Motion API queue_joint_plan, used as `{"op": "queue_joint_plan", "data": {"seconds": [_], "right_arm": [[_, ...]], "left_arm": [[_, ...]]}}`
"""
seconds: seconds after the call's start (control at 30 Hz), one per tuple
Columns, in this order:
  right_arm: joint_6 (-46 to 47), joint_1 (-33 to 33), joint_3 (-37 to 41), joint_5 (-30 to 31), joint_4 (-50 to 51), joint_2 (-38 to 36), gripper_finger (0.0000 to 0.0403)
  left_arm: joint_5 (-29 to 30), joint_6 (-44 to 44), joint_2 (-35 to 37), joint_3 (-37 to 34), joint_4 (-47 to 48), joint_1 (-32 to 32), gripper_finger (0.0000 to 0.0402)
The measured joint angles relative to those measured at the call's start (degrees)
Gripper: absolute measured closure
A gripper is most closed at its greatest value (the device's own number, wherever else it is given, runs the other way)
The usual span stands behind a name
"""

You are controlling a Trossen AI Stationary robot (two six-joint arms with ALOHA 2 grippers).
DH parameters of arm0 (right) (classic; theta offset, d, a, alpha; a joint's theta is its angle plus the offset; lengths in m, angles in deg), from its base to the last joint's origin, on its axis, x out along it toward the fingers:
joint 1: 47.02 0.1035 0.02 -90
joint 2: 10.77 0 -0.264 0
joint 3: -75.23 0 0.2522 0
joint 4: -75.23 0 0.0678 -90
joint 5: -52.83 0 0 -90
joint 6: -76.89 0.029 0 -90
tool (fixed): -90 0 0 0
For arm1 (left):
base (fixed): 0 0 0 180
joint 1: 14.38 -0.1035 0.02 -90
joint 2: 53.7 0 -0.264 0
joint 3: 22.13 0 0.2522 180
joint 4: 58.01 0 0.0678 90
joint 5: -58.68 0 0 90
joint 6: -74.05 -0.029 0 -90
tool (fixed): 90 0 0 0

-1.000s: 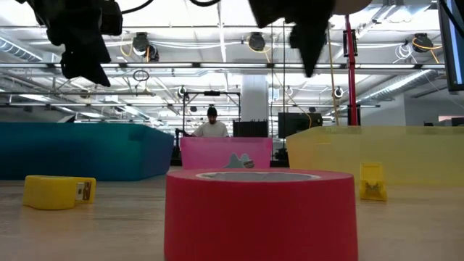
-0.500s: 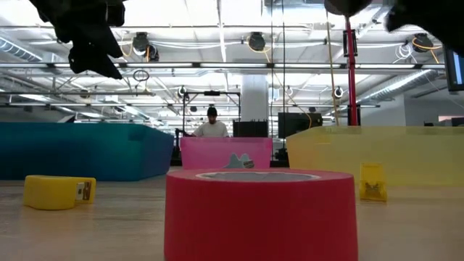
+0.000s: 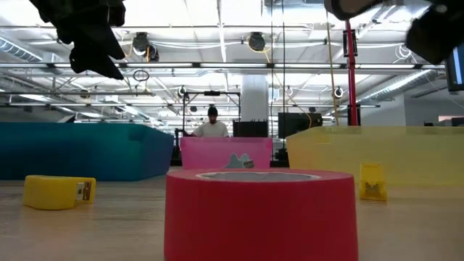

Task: Pick and place Stapler, Stapler remover, tape
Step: Put the yellow tape into the pink bin

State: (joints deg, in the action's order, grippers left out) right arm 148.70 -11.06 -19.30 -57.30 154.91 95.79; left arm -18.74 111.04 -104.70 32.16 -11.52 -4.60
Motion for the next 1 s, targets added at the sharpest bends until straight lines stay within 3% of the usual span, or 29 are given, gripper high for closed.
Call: {"op": "queue_joint_plan", "data": {"seconds": [0.47,0.8,1.0], "right_arm": [[5.51,1.14,9.72,0.97,-12.85,-0.29,0.02],[6.94,1.18,10.44,0.18,-15.97,-0.71,0.02],[8.55,1.21,10.62,2.97,-16.47,-2.92,0.02]], "left_arm": [[0.0,0.83,0.02,-0.02,-0.02,0.0,0.0146],[-0.48,0.84,0.01,-0.04,0.01,0.0,0.0146],[-0.48,0.81,0.0,-0.04,0.0,0.0,0.0146]]}}
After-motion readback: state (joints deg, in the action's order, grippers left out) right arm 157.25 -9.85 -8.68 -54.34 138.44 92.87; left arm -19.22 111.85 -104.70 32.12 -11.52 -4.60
